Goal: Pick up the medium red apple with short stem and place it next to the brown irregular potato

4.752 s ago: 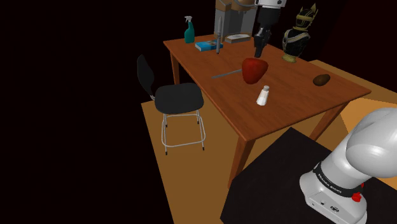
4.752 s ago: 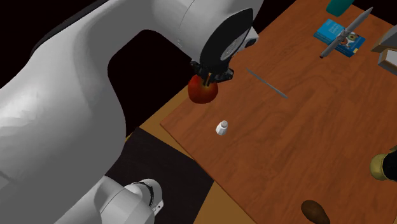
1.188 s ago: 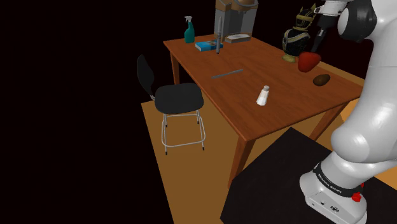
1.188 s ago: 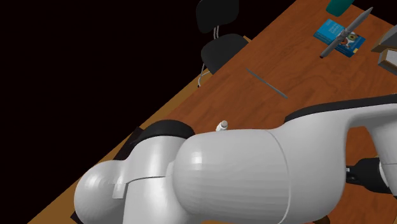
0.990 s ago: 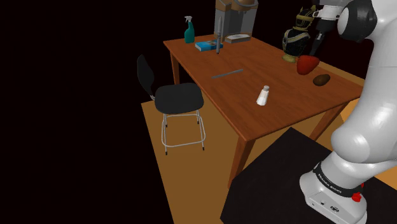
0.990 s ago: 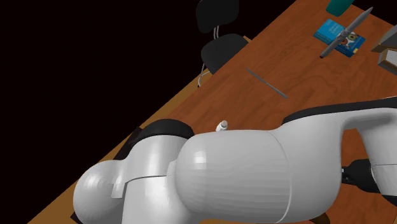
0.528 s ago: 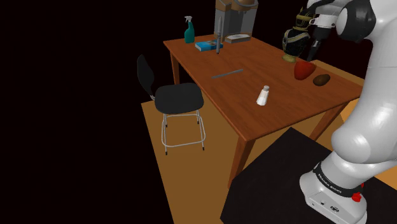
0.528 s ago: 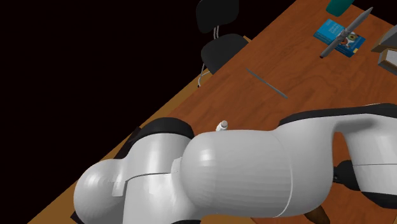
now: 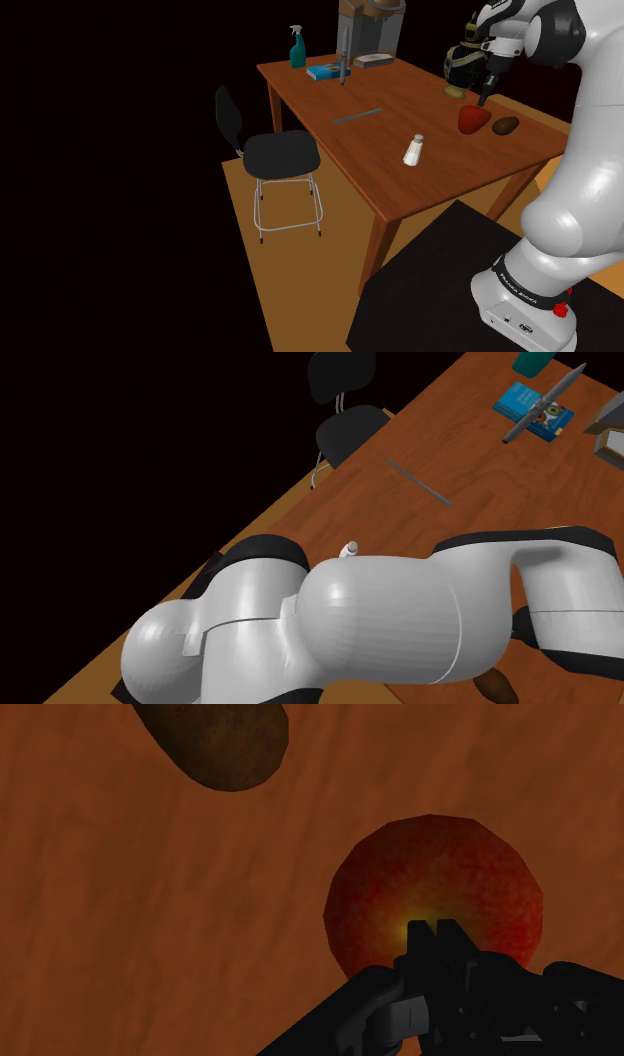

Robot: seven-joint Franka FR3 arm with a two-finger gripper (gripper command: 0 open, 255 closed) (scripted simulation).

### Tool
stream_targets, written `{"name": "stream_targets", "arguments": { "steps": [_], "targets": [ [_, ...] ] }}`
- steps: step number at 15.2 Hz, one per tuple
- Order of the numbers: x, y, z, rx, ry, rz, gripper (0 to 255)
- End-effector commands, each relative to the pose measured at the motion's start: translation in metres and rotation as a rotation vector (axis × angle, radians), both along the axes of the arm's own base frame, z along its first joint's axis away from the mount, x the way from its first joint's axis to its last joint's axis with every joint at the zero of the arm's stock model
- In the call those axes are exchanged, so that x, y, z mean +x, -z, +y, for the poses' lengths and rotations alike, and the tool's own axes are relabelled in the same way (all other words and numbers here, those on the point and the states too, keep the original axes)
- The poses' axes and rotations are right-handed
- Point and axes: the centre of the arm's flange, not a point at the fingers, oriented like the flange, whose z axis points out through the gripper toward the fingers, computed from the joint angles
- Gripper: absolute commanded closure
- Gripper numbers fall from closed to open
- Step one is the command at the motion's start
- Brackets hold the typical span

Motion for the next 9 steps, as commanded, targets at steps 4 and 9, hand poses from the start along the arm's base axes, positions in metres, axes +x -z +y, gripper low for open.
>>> {"name": "stream_targets", "arguments": {
  "steps": [4, 9],
  "targets": [
    [-0.0002, 0.0031, 0.0, 0.0, 0.0, 0.0, 255],
    [-0.0002, 0.0031, 0.0, 0.0, 0.0, 0.0, 0]
  ]
}}
